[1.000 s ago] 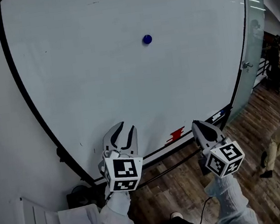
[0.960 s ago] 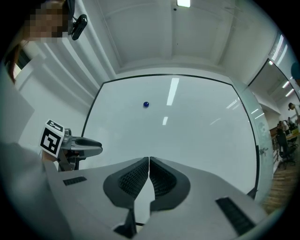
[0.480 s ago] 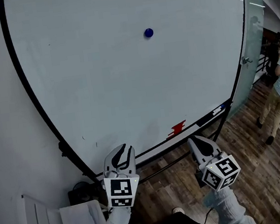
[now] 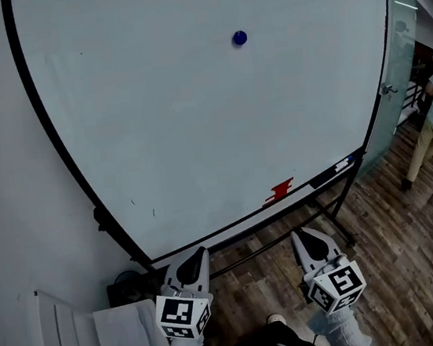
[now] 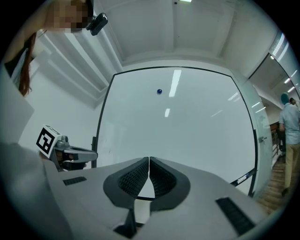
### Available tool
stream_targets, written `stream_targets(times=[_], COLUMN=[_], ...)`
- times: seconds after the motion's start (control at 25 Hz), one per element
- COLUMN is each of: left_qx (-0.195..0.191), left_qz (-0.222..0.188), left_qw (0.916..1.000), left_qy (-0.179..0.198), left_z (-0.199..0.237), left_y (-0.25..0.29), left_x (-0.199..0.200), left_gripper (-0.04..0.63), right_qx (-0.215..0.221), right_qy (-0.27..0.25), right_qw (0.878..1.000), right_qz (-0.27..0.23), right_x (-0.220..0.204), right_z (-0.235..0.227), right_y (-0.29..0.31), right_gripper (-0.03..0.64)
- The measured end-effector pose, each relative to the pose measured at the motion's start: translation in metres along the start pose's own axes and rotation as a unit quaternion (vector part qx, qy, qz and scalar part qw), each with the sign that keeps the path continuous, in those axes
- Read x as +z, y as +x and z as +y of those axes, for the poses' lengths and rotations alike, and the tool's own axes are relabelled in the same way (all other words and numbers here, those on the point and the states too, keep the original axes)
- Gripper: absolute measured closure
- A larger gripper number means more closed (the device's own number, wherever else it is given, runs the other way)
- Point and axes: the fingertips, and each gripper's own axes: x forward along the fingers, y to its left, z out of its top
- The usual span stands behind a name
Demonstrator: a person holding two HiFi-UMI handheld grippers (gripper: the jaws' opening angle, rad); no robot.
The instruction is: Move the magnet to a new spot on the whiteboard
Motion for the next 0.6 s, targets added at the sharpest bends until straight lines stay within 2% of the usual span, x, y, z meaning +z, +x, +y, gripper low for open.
stream_targets(times=[0.28,0.44,0.6], left_qx=[-0.016,-0.014,-0.009], left_qz=[0.005,0.016,0.018], left_qw=[0.999,0.9987,0.9981], left_qy=[-0.042,-0.047,-0.058], left_z=[-0.016,-0.018,-0.016], left_y=[-0.014,-0.015,-0.015], left_x=[-0.029,-0.042,-0.046], left_gripper=[0.586,0.586,0.586], right_qx=[0.012,0.0,-0.002], right_qy=[0.04,0.046,0.063], right_qw=[0.999,0.998,0.996], right_qz=[0.028,0.053,0.056], right_x=[-0.038,-0.057,-0.063], right_z=[0.018,0.018,0.016], right_y=[-0.012,-0.021,-0.024], right_gripper=[0.588,0.588,0.588])
